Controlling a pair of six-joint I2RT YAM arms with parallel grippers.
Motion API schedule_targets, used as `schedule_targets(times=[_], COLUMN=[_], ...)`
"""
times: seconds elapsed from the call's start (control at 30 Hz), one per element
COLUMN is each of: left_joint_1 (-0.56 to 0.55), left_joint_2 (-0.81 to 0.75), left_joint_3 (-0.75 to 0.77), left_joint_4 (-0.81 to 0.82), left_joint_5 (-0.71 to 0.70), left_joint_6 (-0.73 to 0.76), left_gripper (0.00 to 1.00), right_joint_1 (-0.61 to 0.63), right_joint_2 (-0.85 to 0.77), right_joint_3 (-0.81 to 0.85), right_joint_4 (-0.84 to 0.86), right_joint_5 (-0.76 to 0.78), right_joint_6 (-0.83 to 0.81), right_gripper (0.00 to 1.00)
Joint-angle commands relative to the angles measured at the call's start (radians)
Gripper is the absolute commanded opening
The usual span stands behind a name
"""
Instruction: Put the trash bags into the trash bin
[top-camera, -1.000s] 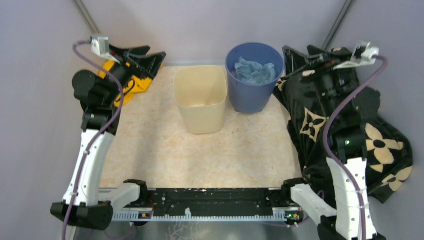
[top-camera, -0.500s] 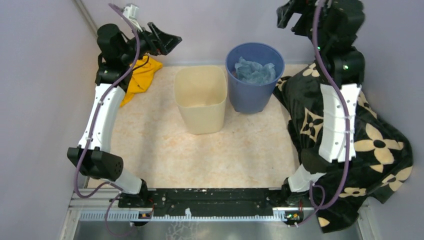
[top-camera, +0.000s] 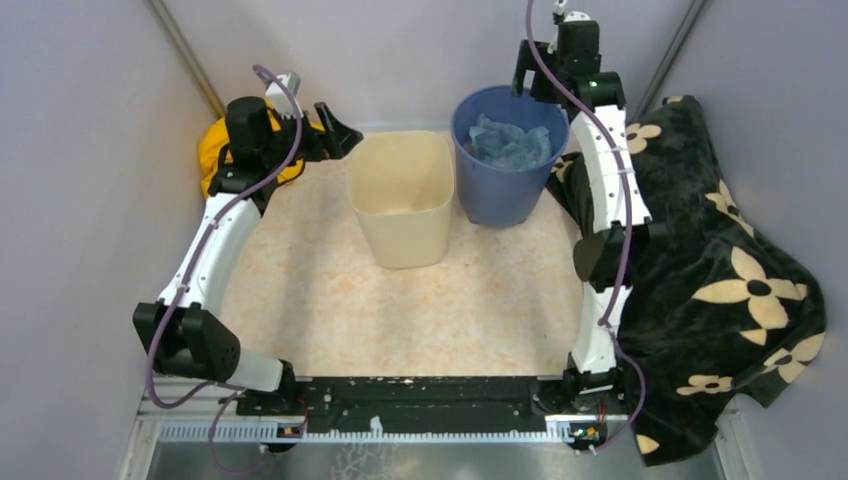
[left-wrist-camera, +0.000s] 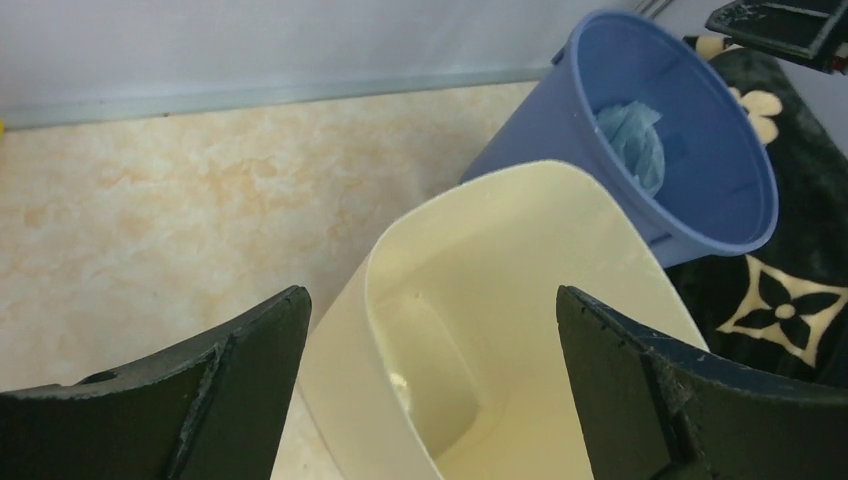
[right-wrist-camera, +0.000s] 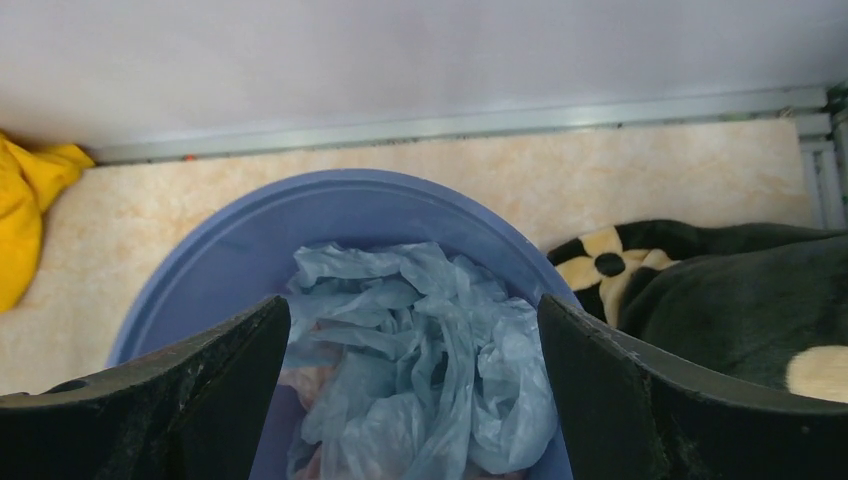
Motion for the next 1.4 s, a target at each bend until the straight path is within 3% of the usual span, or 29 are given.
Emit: schedule_targets(times=[0.0,0.13,0.57,0.97,1.17,1.37], left_joint_1=[0.006,0.005,0.005,0.006,0.006,0.006], left_joint_2=[-0.072,-0.105,-0.092,-0.083,-0.080,-0.079], left_joint_3=[-0.073,-0.147,-0.173,-0.175,-0.183,-0.189], left_joint_4=[0.042,0.107,0.064,0.060,0.064,0.070], left_joint_5=[-0.027,0.022,-0.014,-0.022,-0.022,-0.017], left_joint_6=[-0.007,-0.067,-0.054,-0.043,-0.042,-0.042], left_gripper=[0.99,0.99,0.99,0.99,0.99,0.99], right_joint_1=[0.006,0.006,0.007,0.051,0.152,0.159], right_joint_2=[0.054,0.116,0.261,0.314,0.167,-0.056], right_joint_3=[0.058,0.082,0.100,0.097,-0.133,-0.407], right_joint_4=[-0.015,-0.019,-0.018,-0.102,-0.070,0.057], right_joint_5=[-0.015,-0.046,-0.080,-0.004,0.181,0.197], right_joint_6=[-0.005,0.021,0.052,0.029,-0.008,0.032], right_gripper=[0.93,0.93,0.92,0.86,0.87,0.87])
